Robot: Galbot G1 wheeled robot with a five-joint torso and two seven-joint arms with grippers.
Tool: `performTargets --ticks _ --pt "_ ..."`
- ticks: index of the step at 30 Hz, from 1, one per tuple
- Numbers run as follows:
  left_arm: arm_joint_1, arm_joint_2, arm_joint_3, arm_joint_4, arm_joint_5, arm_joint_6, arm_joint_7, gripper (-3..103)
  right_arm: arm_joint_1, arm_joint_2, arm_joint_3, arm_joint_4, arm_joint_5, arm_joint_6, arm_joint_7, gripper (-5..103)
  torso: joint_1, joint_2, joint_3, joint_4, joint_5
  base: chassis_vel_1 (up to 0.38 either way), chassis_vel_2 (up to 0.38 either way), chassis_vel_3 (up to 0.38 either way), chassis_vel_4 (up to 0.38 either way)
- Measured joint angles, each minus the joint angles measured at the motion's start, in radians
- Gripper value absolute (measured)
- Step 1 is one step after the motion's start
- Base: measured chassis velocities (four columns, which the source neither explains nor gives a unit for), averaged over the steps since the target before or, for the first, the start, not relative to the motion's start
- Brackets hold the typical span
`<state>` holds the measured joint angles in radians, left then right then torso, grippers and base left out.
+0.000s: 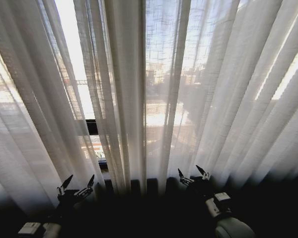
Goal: Open the curtains by pulling them apart, changing their state from closed to fully open.
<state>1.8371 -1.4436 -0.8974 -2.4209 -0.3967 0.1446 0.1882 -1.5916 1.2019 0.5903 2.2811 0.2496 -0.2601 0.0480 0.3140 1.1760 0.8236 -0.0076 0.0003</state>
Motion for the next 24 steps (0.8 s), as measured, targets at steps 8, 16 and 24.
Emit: performTargets --ticks 8,16,24 --pt "0.005 -0.005 -0.001 -0.005 0.002 -0.001 0.000 100 0.000 0.003 0.000 -0.002 0.001 0.004 0.000 100 0.000 0.000 0.000 -0.0001 -0.0001 0.287 0.276 -0.276 -0.283" --pt "0.005 -0.007 0.001 -0.006 0.009 -0.002 0.000 100 0.004 0.005 -0.001 -0.009 0.004 0.010 0.001 100 0.000 0.000 0.000 -0.0002 -0.0002 0.361 0.346 -0.360 -0.338" --pt "0.016 -0.013 -0.003 -0.016 0.018 -0.005 -0.001 100 0.013 0.005 -0.001 -0.023 0.011 0.015 -0.001 100 0.000 0.000 0.000 -0.0002 -0.0010 0.217 0.201 -0.223 -0.240"
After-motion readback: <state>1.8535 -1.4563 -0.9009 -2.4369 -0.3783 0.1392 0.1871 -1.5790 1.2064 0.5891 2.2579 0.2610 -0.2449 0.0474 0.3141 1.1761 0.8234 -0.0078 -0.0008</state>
